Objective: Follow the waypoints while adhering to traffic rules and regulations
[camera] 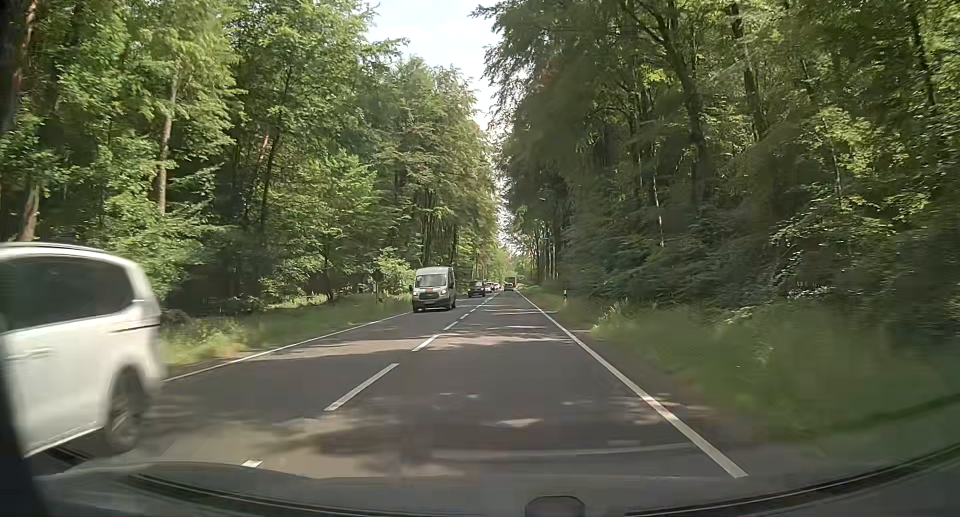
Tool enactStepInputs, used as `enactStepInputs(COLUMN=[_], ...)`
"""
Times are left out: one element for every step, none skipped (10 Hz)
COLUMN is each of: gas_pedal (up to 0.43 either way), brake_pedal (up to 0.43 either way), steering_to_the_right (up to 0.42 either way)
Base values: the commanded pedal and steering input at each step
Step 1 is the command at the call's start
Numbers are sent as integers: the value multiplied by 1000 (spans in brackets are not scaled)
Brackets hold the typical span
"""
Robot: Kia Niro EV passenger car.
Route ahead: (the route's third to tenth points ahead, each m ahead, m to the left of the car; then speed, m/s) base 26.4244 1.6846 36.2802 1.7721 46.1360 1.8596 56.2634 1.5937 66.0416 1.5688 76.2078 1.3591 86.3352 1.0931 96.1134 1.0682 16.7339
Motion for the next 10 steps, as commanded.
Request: enactStepInputs(gas_pedal=[59, 59, 59, 59, 59, 59, 59, 59, 59, 59], brake_pedal=[37, 37, 37, 30, 37, 37, 30, 37, 30, 30], steering_to_the_right=[-1, -1, -1, -1, 0, 0, 0, -1, -1, -1])
